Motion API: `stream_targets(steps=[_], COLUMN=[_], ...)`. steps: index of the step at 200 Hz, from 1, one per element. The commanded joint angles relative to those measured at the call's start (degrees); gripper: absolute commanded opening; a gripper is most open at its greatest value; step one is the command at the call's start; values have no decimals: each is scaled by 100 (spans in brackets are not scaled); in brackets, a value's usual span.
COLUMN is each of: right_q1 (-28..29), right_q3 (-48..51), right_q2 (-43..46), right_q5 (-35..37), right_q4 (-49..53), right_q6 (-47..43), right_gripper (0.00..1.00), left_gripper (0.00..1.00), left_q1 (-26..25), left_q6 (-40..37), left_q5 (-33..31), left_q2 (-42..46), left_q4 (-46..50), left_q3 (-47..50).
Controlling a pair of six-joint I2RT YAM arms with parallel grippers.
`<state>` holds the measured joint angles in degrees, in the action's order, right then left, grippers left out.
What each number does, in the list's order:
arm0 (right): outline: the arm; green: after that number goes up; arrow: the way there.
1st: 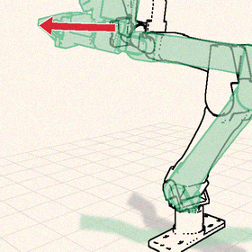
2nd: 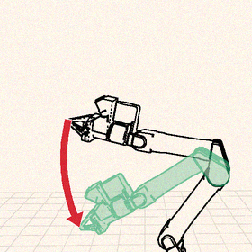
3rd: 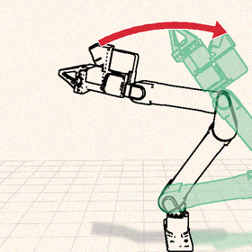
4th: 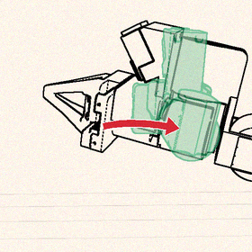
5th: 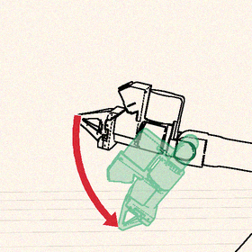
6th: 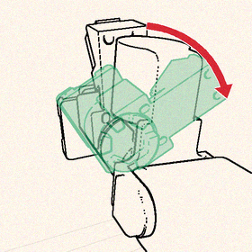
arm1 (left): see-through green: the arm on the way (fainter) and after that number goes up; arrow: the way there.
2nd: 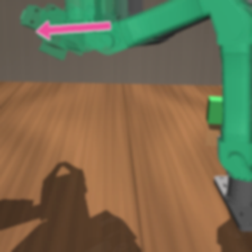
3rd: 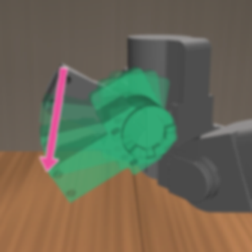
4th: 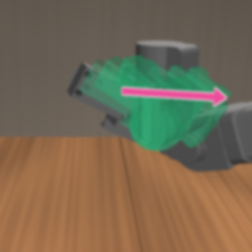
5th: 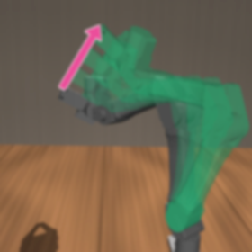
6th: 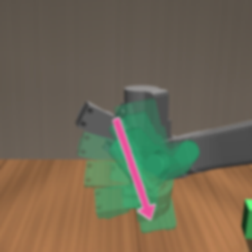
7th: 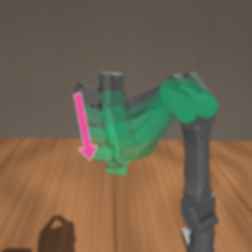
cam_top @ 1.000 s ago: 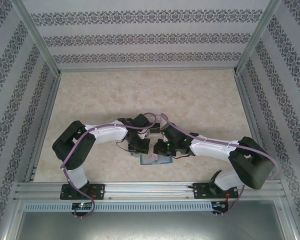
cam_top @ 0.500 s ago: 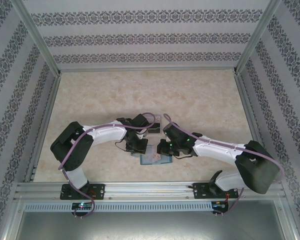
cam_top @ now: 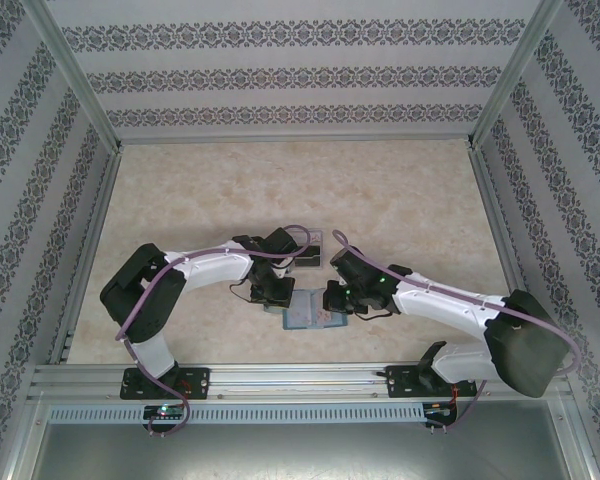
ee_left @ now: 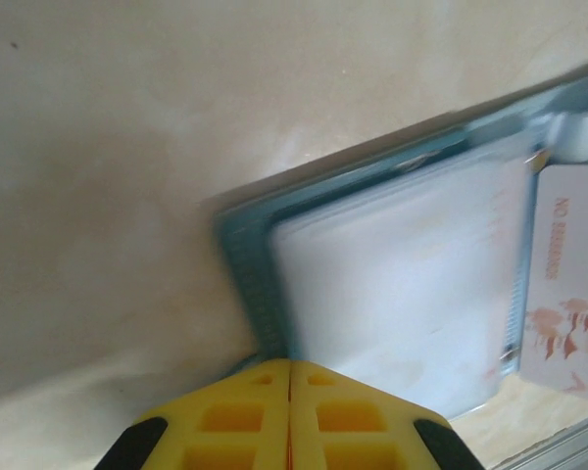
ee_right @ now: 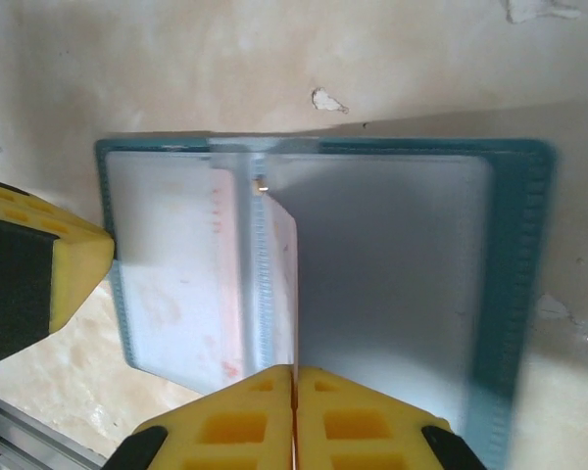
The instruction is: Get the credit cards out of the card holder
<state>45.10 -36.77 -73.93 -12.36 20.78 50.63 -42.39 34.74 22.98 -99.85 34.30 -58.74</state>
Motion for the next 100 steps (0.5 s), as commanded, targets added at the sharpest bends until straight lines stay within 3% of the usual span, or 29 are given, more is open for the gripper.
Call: stream_targets(steps=[1, 41, 100], right_q1=[-45, -41, -45], right_q3=[-93, -201, -841], right_q2=[140, 372, 278], right_q5=[136, 112, 224], right_q4=[185, 193, 732], right_q6=[-93, -353, -1792], right_gripper=[10, 9, 6], left_gripper=[10, 15, 18], left_q1=[-50, -50, 111], left_q6=[-78, -75, -82], left_q5=[-142, -141, -391], left_q2=[202, 382, 900], left_q4=[236, 268, 437], left_q3=[-45, -224, -97])
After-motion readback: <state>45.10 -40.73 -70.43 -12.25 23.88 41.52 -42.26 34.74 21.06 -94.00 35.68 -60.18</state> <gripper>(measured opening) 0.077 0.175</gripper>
